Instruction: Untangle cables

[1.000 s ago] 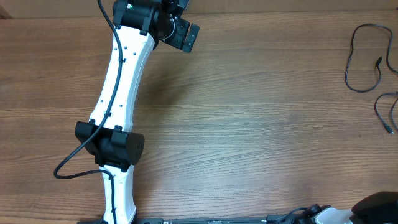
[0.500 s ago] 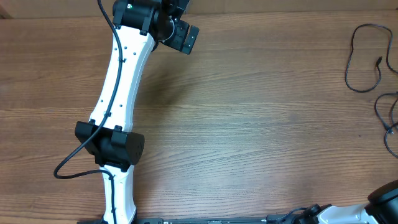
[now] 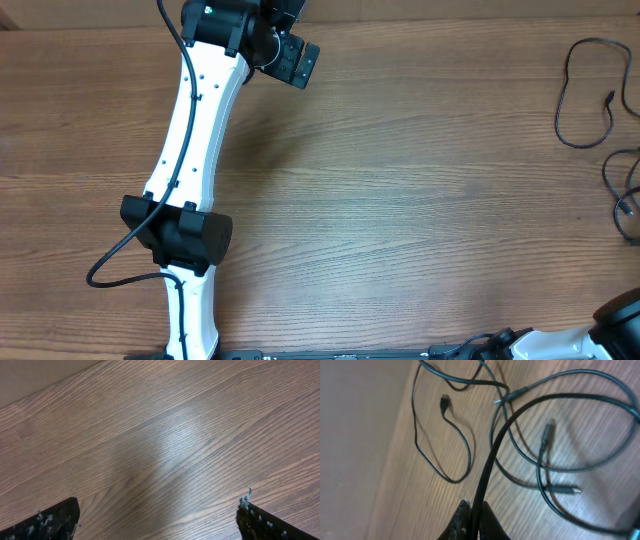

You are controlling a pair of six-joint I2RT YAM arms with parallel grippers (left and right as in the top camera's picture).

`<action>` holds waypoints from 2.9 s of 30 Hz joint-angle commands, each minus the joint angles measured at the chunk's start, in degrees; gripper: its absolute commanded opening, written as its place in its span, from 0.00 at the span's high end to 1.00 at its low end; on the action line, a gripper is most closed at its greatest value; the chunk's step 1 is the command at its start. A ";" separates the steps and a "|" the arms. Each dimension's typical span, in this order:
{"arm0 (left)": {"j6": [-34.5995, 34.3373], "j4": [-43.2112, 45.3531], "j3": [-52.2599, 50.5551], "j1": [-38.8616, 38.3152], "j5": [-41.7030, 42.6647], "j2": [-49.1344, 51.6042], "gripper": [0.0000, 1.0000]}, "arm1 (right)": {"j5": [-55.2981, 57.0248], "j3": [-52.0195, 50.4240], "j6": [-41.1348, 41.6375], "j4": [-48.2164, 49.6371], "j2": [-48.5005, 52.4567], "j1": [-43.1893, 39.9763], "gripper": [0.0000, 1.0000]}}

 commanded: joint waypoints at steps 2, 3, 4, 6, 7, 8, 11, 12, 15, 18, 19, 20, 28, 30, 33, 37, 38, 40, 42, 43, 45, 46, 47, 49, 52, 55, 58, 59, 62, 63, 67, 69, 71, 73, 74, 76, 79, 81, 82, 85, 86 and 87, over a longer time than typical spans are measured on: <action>-1.16 -0.66 0.07 -0.04 0.42 -0.26 0.00 | -2.19 -1.40 0.15 3.26 3.41 0.02 0.71; -1.16 -0.90 0.07 -0.02 0.39 -0.26 0.00 | -2.03 -1.40 0.17 3.43 3.78 0.02 0.13; -1.16 -1.07 0.07 0.00 0.39 -0.26 0.00 | -2.01 -1.40 0.17 3.52 4.13 0.02 0.00; -1.16 -0.94 0.07 0.00 0.39 -0.26 0.00 | -3.13 -1.38 -0.11 3.67 4.15 0.39 0.00; -1.16 -0.61 0.07 0.00 0.39 -0.26 0.00 | -5.09 -1.27 -0.66 4.92 4.07 0.74 0.00; -1.18 -0.26 0.07 0.00 0.39 -0.26 0.00 | -7.39 -1.09 -1.60 6.56 3.98 1.20 0.00; -1.22 1.07 0.09 0.04 0.37 -0.26 0.00 | -12.24 2.36 -1.57 8.59 2.45 4.26 0.00; -1.22 1.64 0.09 0.07 0.37 -0.26 0.00 | -12.33 4.28 -1.57 8.00 1.44 5.90 0.00; -2.05 3.56 0.09 0.09 0.39 -0.26 0.00 | -12.24 10.95 -5.55 5.77 -2.38 12.85 0.00; -2.01 5.14 0.09 0.09 0.28 -0.26 0.00 | -12.26 17.27 -12.61 5.70 -5.99 22.21 0.00; -2.01 5.35 0.09 0.09 0.17 -0.26 0.00 | -12.22 19.02 -14.51 5.99 -6.84 25.09 0.00; -1.99 5.51 0.09 0.09 0.11 -0.26 0.00 | -12.24 21.03 -16.81 6.62 -7.74 28.57 0.00; -0.68 5.60 0.09 0.09 -0.26 -0.26 0.00 | -12.24 28.50 -27.56 22.88 -11.04 48.70 0.00; -0.68 5.51 0.07 0.09 -0.26 -0.24 0.00 | -12.24 28.50 -27.54 27.10 -11.19 50.71 0.00; -0.44 5.40 0.07 0.13 -0.24 -0.24 0.00 | -12.31 28.48 -25.77 26.05 -11.19 52.02 0.00; 0.17 5.20 0.07 0.13 -0.24 -0.24 0.00 | -12.00 27.91 -28.22 17.18 -12.35 52.04 0.00; 0.17 5.03 0.07 0.13 -0.26 -0.24 0.00 | -11.63 27.43 -29.40 16.20 -13.18 52.04 0.00; 0.20 4.61 0.07 0.24 -0.26 -0.24 0.00 | -11.34 25.22 -30.14 16.13 -16.22 52.06 0.00; 0.59 4.11 0.07 0.48 -0.26 -0.24 0.00 | -10.88 21.77 -30.18 16.17 -21.07 52.04 0.00; 0.59 3.87 0.07 0.55 -0.33 -0.24 0.00 | -10.21 19.37 -30.27 16.46 -24.28 52.04 0.00; 0.57 3.48 0.07 0.74 -0.28 -0.24 0.00 | -7.58 14.14 -30.34 17.79 -30.82 52.00 0.00; 0.57 3.30 0.07 0.79 -0.26 -0.24 0.00 | -6.03 10.80 -30.32 19.43 -34.67 52.00 0.00; 0.57 3.13 0.07 0.76 -0.26 -0.24 0.00 | -5.14 7.10 -30.29 21.59 -38.80 52.00 0.00; 0.57 2.80 0.07 0.76 -0.22 -0.24 0.00 | -4.70 0.55 -30.29 25.62 -46.60 52.00 0.00; 0.57 2.34 0.07 0.76 0.00 -0.24 0.00 | -3.85 -9.70 -30.10 33.75 -60.43 51.98 0.00; 0.55 1.90 0.07 0.76 0.00 -0.24 0.00 | 1.03 -18.67 -29.86 42.40 -72.81 51.98 0.00; 0.55 1.20 0.07 0.72 0.00 -0.24 0.00 | 4.46 -24.57 -26.12 46.05 -81.15 52.00 0.00; 0.57 1.03 0.07 0.72 0.00 -0.24 0.00 | 3.91 -25.88 -24.11 46.69 -82.20 52.02 0.00; 0.57 1.33 0.07 0.72 0.00 -0.24 0.00 | 2.49 -30.64 -20.61 45.97 -82.40 52.02 0.00; 0.57 1.57 0.07 0.72 0.00 -0.24 0.00 | 2.12 -34.01 -20.68 45.83 -81.88 52.02 0.00; 0.57 1.75 0.07 0.72 -0.02 -0.24 0.00 | 2.14 -44.96 -21.24 52.13 -79.10 52.00 0.00; 0.57 1.73 0.07 0.72 0.00 -0.24 0.00 | 2.14 -51.56 -21.24 59.34 -76.59 52.00 0.00; 0.55 1.55 0.07 0.72 0.02 -0.24 0.00 | 2.47 -58.10 -21.24 68.78 -73.16 52.00 0.00; 0.52 1.49 0.07 0.72 0.55 -0.24 0.00 | 2.86 -62.58 -21.27 75.80 -69.66 52.00 0.00; 0.55 1.51 0.07 0.72 0.98 -0.24 0.01 | 3.06 -64.39 -21.24 78.29 -67.69 52.00 0.00; 0.55 1.64 0.07 0.72 1.51 -0.24 0.00 | 2.97 -66.97 -21.22 81.13 -63.67 52.00 0.00; 0.52 1.60 0.07 0.72 1.53 -0.24 0.00 | 2.75 -68.89 -21.20 85.46 -58.27 52.02 0.00; 0.52 1.40 0.07 0.72 1.51 -0.24 0.00 | 2.78 -69.02 -21.20 87.78 -55.87 52.02 0.00; 0.55 1.22 0.07 0.72 1.49 -0.24 0.00 | 2.75 -69.02 -21.20 88.65 -54.99 52.00 0.00; 0.55 0.85 0.07 0.72 1.46 -0.24 0.00 | 2.78 -69.02 -21.20 90.09 -53.64 52.02 0.00; 0.55 0.81 0.07 0.72 1.49 -0.24 0.00 | 2.75 -69.02 -21.18 90.20 -53.57 52.02 0.00; 0.55 0.81 0.07 0.72 1.49 -0.24 0.00 | 2.75 -69.02 -21.16 90.36 -53.59 52.00 0.00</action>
